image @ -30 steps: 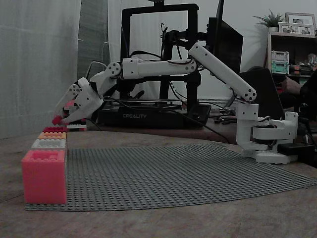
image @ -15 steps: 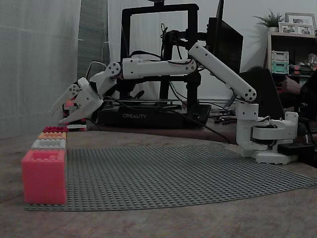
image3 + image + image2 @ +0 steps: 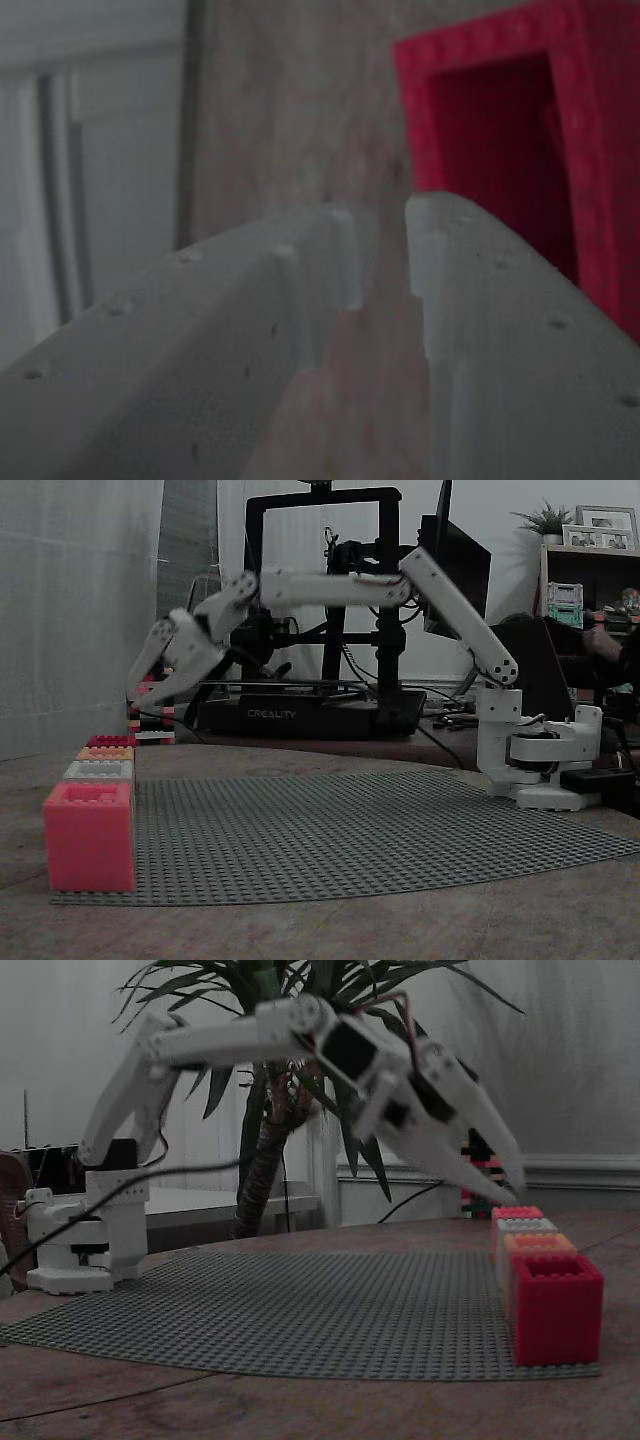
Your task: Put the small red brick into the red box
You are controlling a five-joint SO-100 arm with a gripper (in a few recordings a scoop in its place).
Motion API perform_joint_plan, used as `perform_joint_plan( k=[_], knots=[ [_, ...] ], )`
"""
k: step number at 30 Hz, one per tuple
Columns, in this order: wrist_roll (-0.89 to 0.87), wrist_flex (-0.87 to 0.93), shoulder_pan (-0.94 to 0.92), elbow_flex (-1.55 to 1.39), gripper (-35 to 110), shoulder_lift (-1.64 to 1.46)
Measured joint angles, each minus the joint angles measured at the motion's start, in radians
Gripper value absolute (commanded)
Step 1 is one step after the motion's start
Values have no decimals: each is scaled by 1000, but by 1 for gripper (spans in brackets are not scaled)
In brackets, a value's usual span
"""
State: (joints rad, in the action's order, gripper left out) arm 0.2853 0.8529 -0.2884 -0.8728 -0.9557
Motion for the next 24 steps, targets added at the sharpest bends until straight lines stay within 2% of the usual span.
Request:
perform_joint_plan(
  k=[5, 12, 17, 24],
  knots=[
    [-55, 61, 52, -342, 0, -331],
    [-95, 72, 163, -1026, 0, -867],
    [-129, 146, 229, -1456, 0, -1244],
    [-161, 262, 275, -1776, 0, -1698]
  ],
)
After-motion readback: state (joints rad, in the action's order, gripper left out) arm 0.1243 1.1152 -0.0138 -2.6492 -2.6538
